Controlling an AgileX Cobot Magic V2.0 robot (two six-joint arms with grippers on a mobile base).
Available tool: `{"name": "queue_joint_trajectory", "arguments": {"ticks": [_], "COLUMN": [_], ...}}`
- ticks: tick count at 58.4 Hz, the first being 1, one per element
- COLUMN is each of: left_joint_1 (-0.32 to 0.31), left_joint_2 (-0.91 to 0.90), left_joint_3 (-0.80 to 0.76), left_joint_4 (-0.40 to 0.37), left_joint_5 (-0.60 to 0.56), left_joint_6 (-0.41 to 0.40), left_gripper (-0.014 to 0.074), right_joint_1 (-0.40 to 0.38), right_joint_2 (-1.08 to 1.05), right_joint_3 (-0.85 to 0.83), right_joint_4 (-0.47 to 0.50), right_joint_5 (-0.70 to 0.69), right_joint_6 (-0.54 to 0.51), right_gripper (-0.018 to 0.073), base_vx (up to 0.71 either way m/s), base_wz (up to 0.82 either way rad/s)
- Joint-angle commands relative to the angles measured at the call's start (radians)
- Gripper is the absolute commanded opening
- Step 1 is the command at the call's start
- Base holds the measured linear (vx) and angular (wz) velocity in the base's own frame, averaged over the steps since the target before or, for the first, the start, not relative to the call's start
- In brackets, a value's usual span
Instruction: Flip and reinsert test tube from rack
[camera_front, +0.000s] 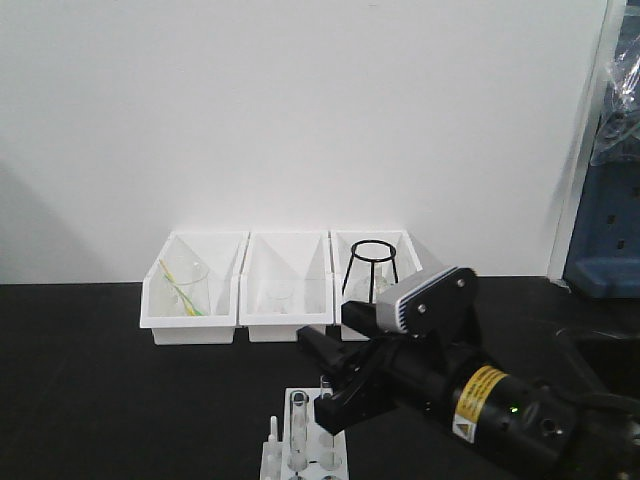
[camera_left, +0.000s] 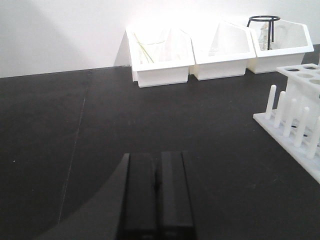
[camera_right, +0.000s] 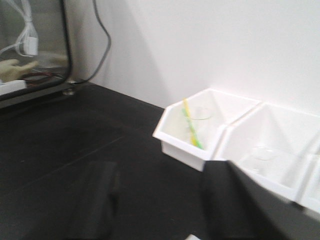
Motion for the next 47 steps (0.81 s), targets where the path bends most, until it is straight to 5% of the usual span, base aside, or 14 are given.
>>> {"name": "queue_joint_trajectory", "arguments": {"ticks": [1,7,16,47], "left_joint_1": [0.000,0.000,0.000,0.000], "left_joint_2": [-0.008,-0.008,-0.008,-0.008], "left_joint_3": [-0.004,-0.004,-0.004,-0.004], "left_joint_4": [-0.005,-0.005,-0.005,-0.005], "left_joint_5": [-0.080,-0.080,-0.080,-0.080], "left_joint_6": [-0.009,-0.009,-0.009,-0.009], "left_gripper": [-0.0006,-0.0006,-0.0006,-0.0006], "right_joint_1": [-0.003,-0.003,-0.003,-0.003], "right_joint_2": [-0.125,-0.213,-0.301,-0.580], "right_joint_3": [-0.025,-0.025,-0.003,0.301], "right_joint_4": [0.014,0.013,0.014,0.023], "right_joint_5": [0.086,0.252,0.414,0.393], "right_joint_6": [0.003,0.004,0.003,0.003], "right_gripper": [0.0209,-0.0019,-0.0013,-0.0011], "base_vx": [0.00,0.00,0.00,0.00], "base_wz": [0.00,0.00,0.00,0.00]}}
